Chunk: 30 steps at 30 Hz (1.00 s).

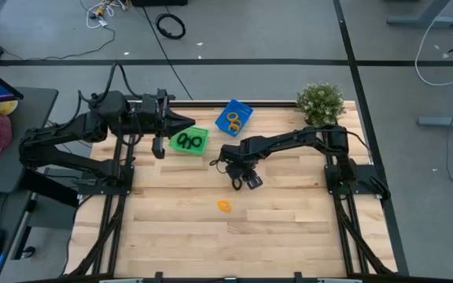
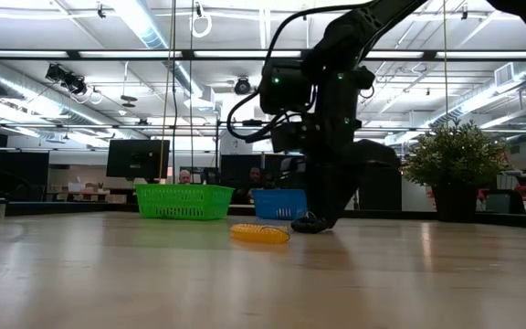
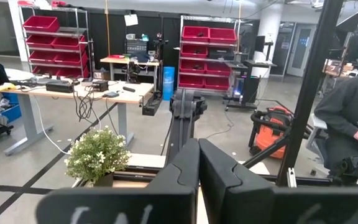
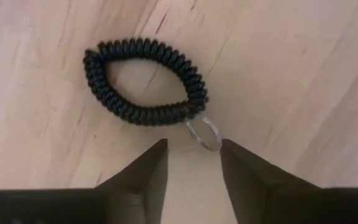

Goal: Sort spring keychains into baskets
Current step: Put the black spring keychain into the green basket

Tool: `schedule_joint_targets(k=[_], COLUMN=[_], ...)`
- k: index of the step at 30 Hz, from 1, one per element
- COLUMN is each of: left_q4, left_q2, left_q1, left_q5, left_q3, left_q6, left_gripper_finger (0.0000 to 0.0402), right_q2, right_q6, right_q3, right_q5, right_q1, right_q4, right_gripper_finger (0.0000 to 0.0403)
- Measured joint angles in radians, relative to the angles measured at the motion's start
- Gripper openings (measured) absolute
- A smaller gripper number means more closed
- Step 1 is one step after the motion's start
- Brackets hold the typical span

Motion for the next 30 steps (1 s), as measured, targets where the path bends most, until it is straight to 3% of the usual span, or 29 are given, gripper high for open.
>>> schedule_joint_targets(k=[16, 23, 30], left_q4=[-0.006, -0.006, -0.005], left_q2=[0.000, 0.001, 0.001], left_q1=[0.000, 0.001, 0.001], left_q5=[0.000, -0.012, -0.052], left_q3=[0.000, 0.000, 0.000], left_q6=[-0.007, 0.004, 0.010], left_gripper_finger=[0.0009, 0.0009, 0.0009], right_q2=[-0.010, -0.059, -0.231], right_q6=[0.102, 0.178, 0.277], right_q3=[0.008, 0.008, 0.008], right_q5=[-0.010, -0.017, -0.022], right_q1=[0.000, 0.000, 0.000], right_q4=[-0.042, -0.105, -0.121], right_gripper_finger=[0.0008, 0.0003, 0.0001])
